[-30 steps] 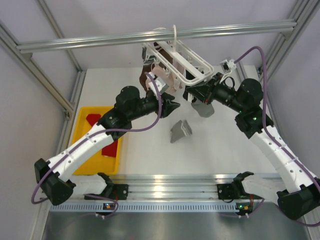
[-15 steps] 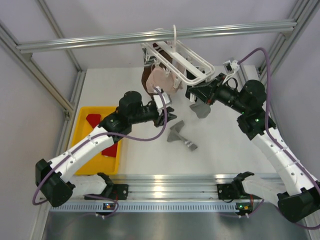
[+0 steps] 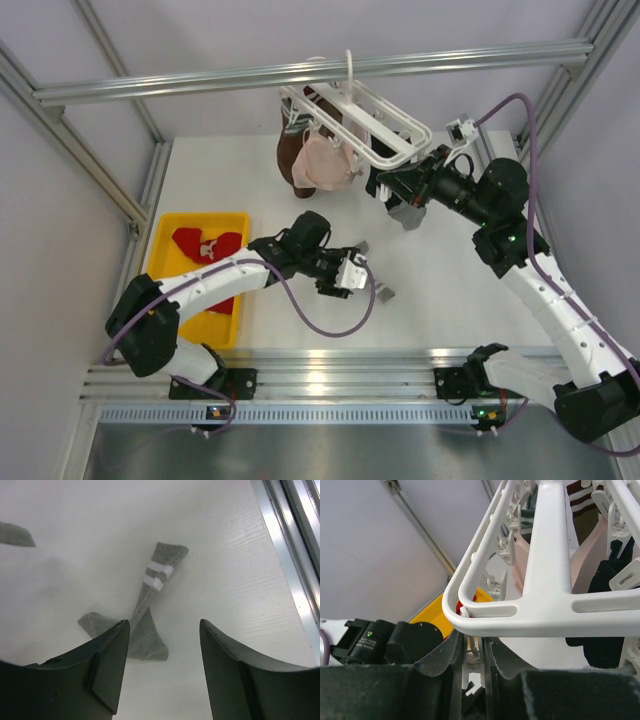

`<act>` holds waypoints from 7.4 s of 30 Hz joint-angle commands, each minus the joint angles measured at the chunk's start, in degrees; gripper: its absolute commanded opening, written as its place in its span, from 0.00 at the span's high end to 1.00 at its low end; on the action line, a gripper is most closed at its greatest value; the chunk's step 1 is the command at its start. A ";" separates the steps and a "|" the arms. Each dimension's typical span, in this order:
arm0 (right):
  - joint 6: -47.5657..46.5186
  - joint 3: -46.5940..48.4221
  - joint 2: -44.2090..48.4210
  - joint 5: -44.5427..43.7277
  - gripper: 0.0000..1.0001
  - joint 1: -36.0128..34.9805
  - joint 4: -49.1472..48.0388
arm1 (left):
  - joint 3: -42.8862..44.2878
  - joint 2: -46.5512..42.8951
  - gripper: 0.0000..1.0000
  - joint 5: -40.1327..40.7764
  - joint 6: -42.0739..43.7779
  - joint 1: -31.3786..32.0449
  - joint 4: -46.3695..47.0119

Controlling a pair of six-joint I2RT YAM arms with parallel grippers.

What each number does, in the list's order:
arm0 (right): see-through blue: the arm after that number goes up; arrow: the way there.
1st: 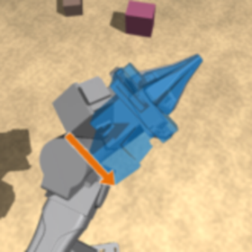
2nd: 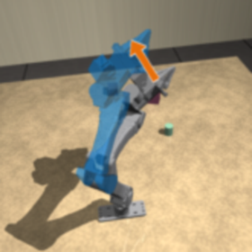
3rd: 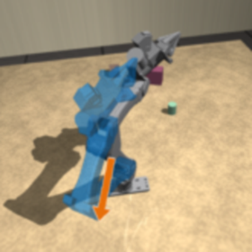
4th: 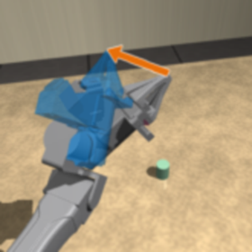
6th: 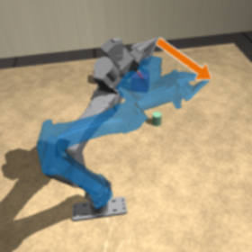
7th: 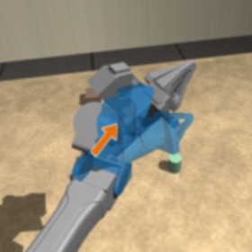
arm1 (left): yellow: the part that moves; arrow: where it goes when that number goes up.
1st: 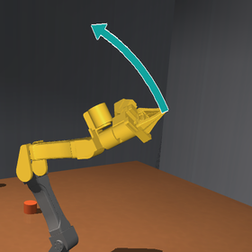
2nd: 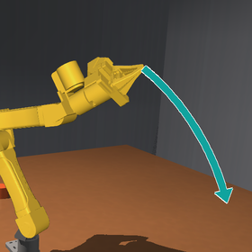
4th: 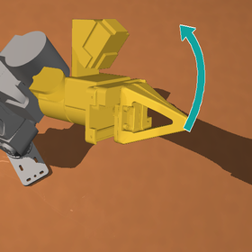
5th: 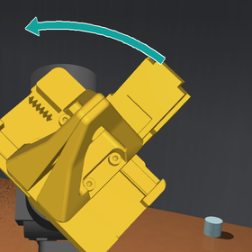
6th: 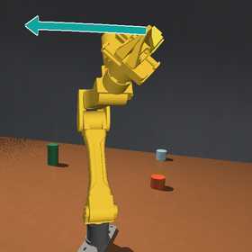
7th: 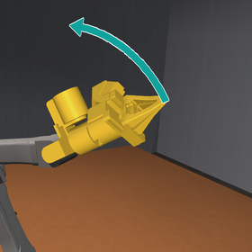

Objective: Clip the socks to the hanger
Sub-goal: Pick up the sock at the center of the board, then clamp the sock onto the hanger.

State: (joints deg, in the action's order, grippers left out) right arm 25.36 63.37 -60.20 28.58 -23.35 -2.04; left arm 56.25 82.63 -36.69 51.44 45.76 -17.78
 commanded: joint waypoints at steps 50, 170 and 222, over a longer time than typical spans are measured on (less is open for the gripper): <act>-1.37 2.37 -0.62 -1.51 1.00 0.68 1.25 | 15.38 27.76 0.75 6.19 15.27 9.09 -0.83; 6.19 -5.18 -0.18 18.18 0.39 0.59 -18.08 | 8.00 5.70 0.90 -19.74 -101.63 -15.35 82.57; -9.28 0.87 -0.70 27.50 1.00 5.69 -3.05 | 9.14 -1.51 0.26 8.21 -53.18 -11.75 53.27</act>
State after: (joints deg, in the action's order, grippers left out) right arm 17.56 61.25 -61.32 54.04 -18.46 -4.64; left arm 62.33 80.77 -30.30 1.50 33.52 26.74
